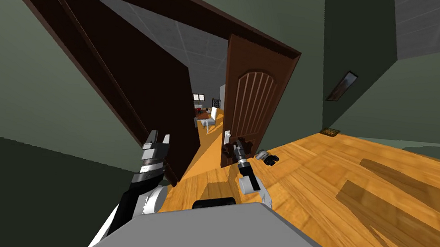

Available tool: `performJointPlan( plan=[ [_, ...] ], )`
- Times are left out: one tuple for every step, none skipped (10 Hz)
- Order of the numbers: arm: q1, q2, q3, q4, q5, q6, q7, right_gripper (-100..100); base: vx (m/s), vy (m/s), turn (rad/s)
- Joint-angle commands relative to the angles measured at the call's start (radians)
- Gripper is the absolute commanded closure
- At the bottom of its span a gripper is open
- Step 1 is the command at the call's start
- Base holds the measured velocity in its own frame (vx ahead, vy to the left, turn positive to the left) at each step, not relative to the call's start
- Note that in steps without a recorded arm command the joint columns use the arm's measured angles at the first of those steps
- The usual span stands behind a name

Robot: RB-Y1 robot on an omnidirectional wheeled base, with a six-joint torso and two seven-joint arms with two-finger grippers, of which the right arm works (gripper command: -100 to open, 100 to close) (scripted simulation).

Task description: Push the door open

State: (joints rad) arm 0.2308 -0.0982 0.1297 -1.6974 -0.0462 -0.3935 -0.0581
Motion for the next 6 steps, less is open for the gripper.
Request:
performJointPlan(
  plan=[
    [-0.014,-0.003,0.010,0.033,0.004,0.021,-0.002,-100,0.067,-0.093,0.083],
    [-0.024,-0.005,0.015,0.058,0.006,0.031,-0.004,-100,0.088,-0.098,0.070],
    [-0.035,-0.007,0.020,0.082,0.008,0.040,-0.005,-100,0.092,-0.106,0.086],
    [-0.044,-0.009,0.024,0.105,0.010,0.048,-0.006,-100,0.071,-0.103,0.072],
    [-0.063,-0.012,0.033,0.148,0.013,0.065,-0.009,-100,0.109,-0.147,0.097],
    [-0.063,-0.012,0.033,0.148,0.013,0.065,-0.009,-100,0.093,-0.125,0.059]
  ],
)
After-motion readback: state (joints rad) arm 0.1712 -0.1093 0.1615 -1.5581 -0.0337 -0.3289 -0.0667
